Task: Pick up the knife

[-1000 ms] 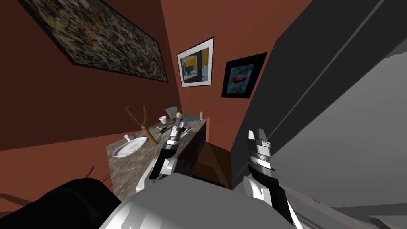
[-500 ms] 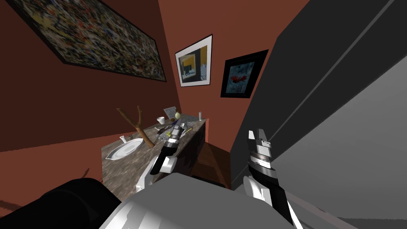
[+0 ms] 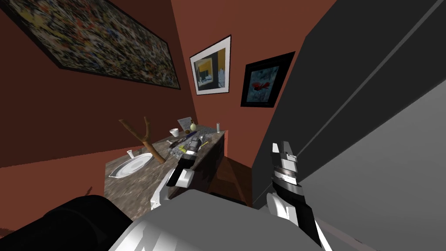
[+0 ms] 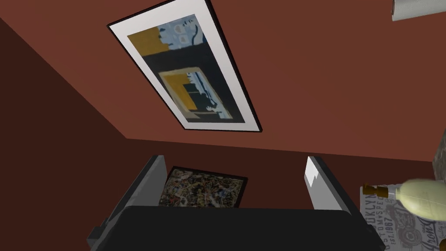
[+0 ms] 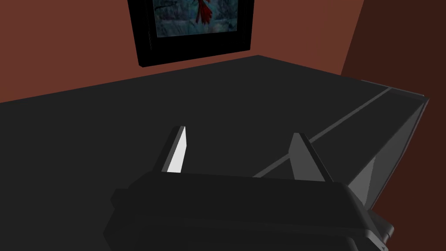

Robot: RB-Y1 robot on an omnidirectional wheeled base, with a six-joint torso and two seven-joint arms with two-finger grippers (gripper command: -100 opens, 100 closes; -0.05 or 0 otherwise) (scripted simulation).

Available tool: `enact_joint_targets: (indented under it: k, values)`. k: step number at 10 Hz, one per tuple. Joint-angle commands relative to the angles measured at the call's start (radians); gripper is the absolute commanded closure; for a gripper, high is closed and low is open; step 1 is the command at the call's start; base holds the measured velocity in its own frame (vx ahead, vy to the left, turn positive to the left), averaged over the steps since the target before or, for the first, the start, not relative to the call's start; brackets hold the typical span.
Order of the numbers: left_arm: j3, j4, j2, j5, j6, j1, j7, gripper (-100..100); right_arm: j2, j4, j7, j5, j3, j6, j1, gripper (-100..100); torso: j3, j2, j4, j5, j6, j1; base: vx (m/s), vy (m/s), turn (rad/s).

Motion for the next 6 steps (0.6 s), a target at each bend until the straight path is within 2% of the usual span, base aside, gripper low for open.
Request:
enact_joint_targets:
  k: [1, 4, 5, 6]
  values:
    - [0.004, -0.003, 0.006, 0.002, 0.05, -0.012, 0.016, -100, 0.0, 0.0, 0.0, 0.0, 0.0, 0.0, 0.0, 0, 0.0, 0.0, 0.0, 0.0, 0.0, 0.0, 0.053, -0.044, 0.009]
    - [0.01, -0.003, 0.011, 0.004, 0.132, -0.024, 0.034, -100, 0.0, 0.0, 0.0, 0.0, 0.0, 0.0, 0.0, 0, -0.001, -0.002, 0.0, 0.0, 0.0, -0.002, 0.057, -0.051, 0.011]
    - [0.01, -0.003, 0.011, 0.004, 0.142, -0.024, 0.034, -100, 0.0, 0.0, 0.0, 0.0, 0.0, 0.0, 0.0, 0, -0.001, -0.001, 0.0, 0.0, 0.0, -0.002, 0.026, -0.017, 0.001]
    - [0.016, -0.002, 0.016, 0.006, 0.178, -0.036, 0.052, -100, 0.0, 0.0, 0.0, 0.0, 0.0, 0.0, 0.0, 0, 0.0, 0.0, 0.0, 0.0, 0.0, 0.0, 0.052, -0.03, 0.011]
